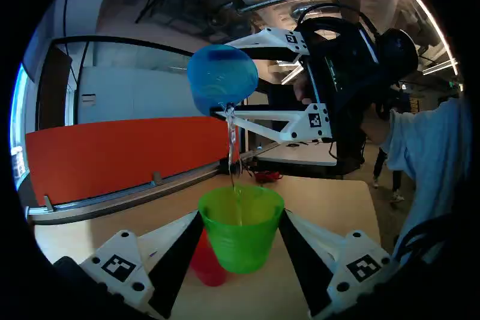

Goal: Pour water

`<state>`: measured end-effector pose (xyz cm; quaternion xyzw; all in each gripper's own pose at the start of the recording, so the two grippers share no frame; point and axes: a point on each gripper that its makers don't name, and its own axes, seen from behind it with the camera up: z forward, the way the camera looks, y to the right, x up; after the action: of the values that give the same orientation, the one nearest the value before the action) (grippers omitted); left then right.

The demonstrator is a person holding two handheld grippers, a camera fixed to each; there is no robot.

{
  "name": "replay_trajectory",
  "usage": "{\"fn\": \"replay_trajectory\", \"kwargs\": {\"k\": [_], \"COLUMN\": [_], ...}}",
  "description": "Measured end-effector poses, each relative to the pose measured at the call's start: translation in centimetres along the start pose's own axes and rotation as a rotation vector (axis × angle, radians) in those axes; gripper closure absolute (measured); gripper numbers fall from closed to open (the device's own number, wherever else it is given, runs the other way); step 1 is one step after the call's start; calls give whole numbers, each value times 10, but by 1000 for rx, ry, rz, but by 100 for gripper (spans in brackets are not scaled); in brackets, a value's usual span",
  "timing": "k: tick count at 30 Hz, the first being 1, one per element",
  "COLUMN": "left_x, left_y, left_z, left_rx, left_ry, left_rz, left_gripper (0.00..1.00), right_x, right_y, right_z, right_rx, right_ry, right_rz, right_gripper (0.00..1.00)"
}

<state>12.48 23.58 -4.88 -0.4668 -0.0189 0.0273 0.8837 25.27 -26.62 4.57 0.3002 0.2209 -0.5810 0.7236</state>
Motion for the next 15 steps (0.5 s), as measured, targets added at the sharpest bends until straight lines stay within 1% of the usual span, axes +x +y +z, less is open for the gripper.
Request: {"fn": "replay_trajectory", "kwargs": {"k": [15], "left_x": [3], "left_y": [1], "left_z": [-2], "left_rx": [0], "left_ry": [4], "left_rz": [-1], "left_gripper": [14], "right_x": [2], "right_y": [10], "right_z": [1], "right_rx": [-25], "right_ry": [0], "right_rz": [-69], "right_gripper": [10]}}
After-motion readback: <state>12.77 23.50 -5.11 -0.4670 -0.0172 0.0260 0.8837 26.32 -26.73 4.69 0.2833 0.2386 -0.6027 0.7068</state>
